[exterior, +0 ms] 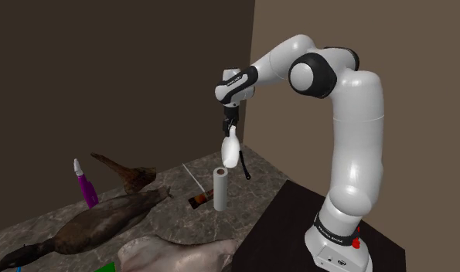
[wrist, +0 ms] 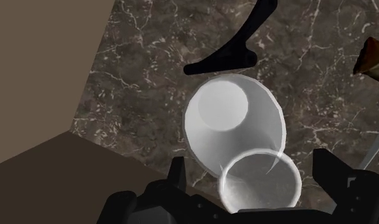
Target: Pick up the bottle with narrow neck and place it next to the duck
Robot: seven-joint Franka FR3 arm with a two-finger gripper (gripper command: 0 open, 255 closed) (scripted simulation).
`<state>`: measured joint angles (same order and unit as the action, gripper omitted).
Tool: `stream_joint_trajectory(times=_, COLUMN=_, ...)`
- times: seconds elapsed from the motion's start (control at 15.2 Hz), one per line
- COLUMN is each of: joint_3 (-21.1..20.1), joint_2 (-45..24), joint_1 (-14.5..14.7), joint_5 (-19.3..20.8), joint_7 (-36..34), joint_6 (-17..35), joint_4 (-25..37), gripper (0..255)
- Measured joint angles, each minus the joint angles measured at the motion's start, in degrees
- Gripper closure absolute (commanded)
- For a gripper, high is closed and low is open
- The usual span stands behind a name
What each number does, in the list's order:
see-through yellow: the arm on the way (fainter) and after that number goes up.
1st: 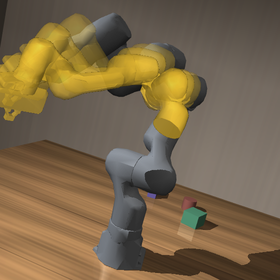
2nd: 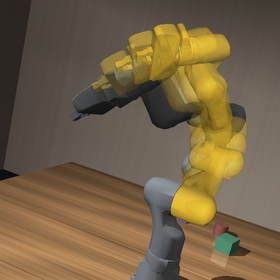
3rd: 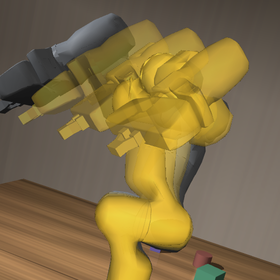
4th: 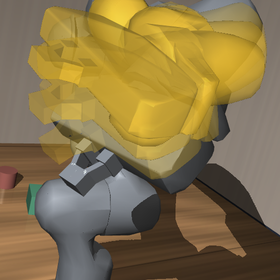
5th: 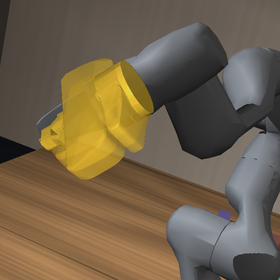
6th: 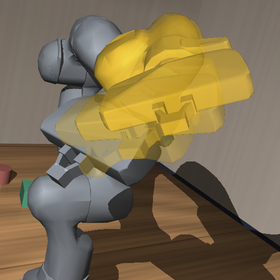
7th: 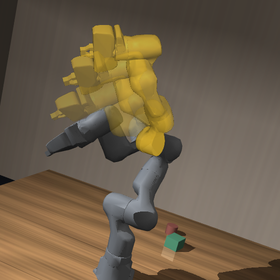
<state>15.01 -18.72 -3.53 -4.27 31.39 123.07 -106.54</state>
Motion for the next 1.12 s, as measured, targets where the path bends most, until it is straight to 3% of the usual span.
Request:
stream_joint_trajectory(times=0.07, joint_3=0.0, joint_2=0.0, joint_1=0.0, joint_5=0.0, joint_7=0.0, joint_6=0.0, joint_4=0.0, gripper=255)
stream_joint_trajectory(times=0.73, joint_3=0.0, joint_2=0.0, joint_1=0.0, joint_5=0.0, joint_7=0.0, joint_6=0.0, joint_4=0.0, gripper=255)
stream_joint_trajectory(times=1.12, joint_3=0.2, joint_2=1.6, joint_1=0.2, joint_5=0.5, joint_7=-0.4, joint_6=-3.2, joint_4=1.7, gripper=255)
